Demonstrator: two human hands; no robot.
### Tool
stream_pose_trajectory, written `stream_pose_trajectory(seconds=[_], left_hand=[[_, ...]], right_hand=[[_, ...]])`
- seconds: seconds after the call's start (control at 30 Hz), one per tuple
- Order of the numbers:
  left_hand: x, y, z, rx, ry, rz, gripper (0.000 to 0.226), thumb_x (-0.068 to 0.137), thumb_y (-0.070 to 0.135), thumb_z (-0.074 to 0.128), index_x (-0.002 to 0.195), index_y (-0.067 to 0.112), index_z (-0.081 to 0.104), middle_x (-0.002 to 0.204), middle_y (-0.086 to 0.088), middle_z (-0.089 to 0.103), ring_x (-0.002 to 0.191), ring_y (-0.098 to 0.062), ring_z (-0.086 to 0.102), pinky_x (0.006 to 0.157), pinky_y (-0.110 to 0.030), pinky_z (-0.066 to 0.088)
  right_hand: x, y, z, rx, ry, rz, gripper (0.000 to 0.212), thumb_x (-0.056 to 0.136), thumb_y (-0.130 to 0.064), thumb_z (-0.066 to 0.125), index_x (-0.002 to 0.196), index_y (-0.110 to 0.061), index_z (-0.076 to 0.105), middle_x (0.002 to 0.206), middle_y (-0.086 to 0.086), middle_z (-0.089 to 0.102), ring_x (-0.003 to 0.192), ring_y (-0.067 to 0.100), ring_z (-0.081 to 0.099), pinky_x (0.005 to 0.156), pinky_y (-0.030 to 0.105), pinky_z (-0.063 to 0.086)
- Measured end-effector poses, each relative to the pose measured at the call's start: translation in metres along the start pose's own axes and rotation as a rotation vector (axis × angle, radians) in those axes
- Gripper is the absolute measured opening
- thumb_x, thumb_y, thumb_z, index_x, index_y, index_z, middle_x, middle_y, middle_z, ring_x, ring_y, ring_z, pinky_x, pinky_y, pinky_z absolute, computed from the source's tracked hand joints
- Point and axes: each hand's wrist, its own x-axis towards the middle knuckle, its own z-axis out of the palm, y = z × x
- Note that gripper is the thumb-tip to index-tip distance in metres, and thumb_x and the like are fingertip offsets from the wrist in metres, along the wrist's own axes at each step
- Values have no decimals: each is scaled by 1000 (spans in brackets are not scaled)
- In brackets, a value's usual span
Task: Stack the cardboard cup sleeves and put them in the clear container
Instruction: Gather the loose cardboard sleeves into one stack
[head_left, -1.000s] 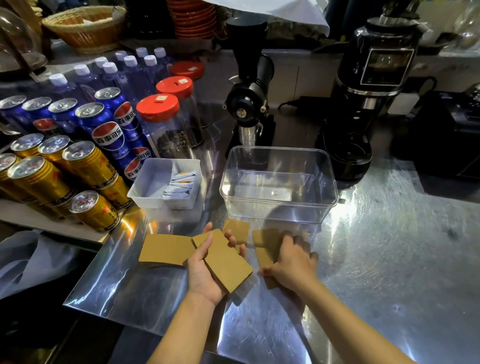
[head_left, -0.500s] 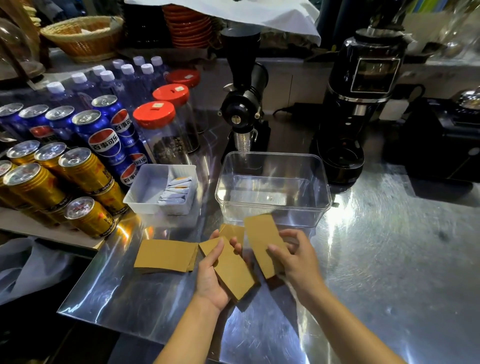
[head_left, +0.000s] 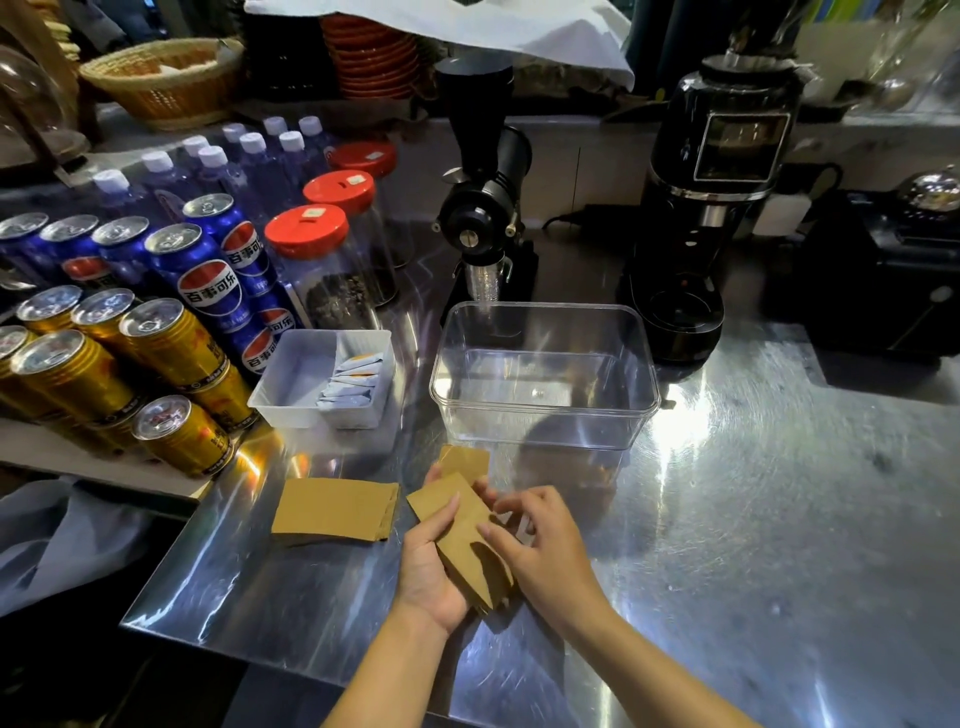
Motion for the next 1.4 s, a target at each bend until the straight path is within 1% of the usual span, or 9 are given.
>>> stream_pose_trajectory(seconds=[0.13, 0.3, 0.47, 0.6, 0.77, 1.03, 1.2, 1.27, 1.4], left_hand=[[-4, 10, -5, -15, -3, 21, 42, 79, 16, 57, 117, 33, 57, 85, -11, 70, 74, -22, 65, 67, -39, 57], [-10, 25, -8, -13, 34, 67, 25, 72, 28, 66, 97, 27, 63, 84, -8, 64, 69, -18, 57, 60, -32, 51], [-18, 40, -14, -16, 56, 84, 17, 74, 34, 64, 89, 27, 65, 88, -9, 66, 74, -21, 59, 61, -32, 52], [-23, 42, -19, 15, 69, 106, 21, 74, 36, 63, 93, 27, 65, 90, -9, 67, 77, -21, 60, 66, -34, 52], [-26, 46, -26, 12, 55, 133, 19, 78, 35, 59, 93, 26, 66, 91, -9, 65, 78, -22, 59, 66, -34, 55], [-23, 46, -31, -50, 69, 75, 21, 74, 31, 65, 94, 27, 66, 89, -7, 68, 78, -19, 63, 70, -35, 54], [-18, 47, -29, -7, 78, 74, 24, 73, 30, 65, 97, 28, 67, 89, -8, 70, 78, -20, 65, 71, -36, 55], [-17, 47, -27, -11, 74, 71, 26, 72, 29, 66, 98, 29, 67, 88, -8, 70, 78, -20, 64, 71, -37, 54], [-17, 49, -29, -45, 52, 68, 27, 73, 27, 65, 99, 29, 65, 88, -8, 69, 79, -20, 64, 72, -36, 54]], right_hand=[[5, 6, -4, 28, 92, 38, 8, 83, -24, 63, 85, -17, 64, 86, -6, 53, 78, 5, 51, 67, 10, 39], [9, 21, -1, -105, 53, 117, 11, 85, -25, 60, 91, -15, 60, 92, -2, 54, 80, 7, 53, 68, 17, 41], [14, 19, 19, -398, -30, 116, 46, 80, -49, 59, 109, -14, 53, 108, 3, 56, 103, 22, 52, 87, 35, 43], [19, 9, 43, -685, -43, 29, 93, 61, -87, 16, 118, -20, 46, 118, 5, 53, 109, 26, 45, 89, 39, 36], [26, 21, 49, -724, -220, -218, 54, 78, -71, 29, 126, -47, 39, 148, 3, 27, 132, 26, 23, 98, 44, 24], [35, 29, 22, -779, -182, -250, 56, 74, -70, 41, 110, -30, 56, 134, -1, 44, 124, 19, 34, 96, 40, 21], [31, 17, 44, -891, -49, -137, 83, 68, -83, 14, 103, -16, 50, 112, 6, 53, 104, 27, 46, 88, 45, 30], [29, 18, 51, -867, -59, -137, 77, 73, -78, 15, 103, -16, 48, 115, 6, 51, 106, 28, 44, 88, 45, 31], [32, 29, 36, -647, -137, -99, 44, 78, -48, 48, 111, -20, 40, 124, 0, 46, 115, 23, 40, 92, 42, 28]])
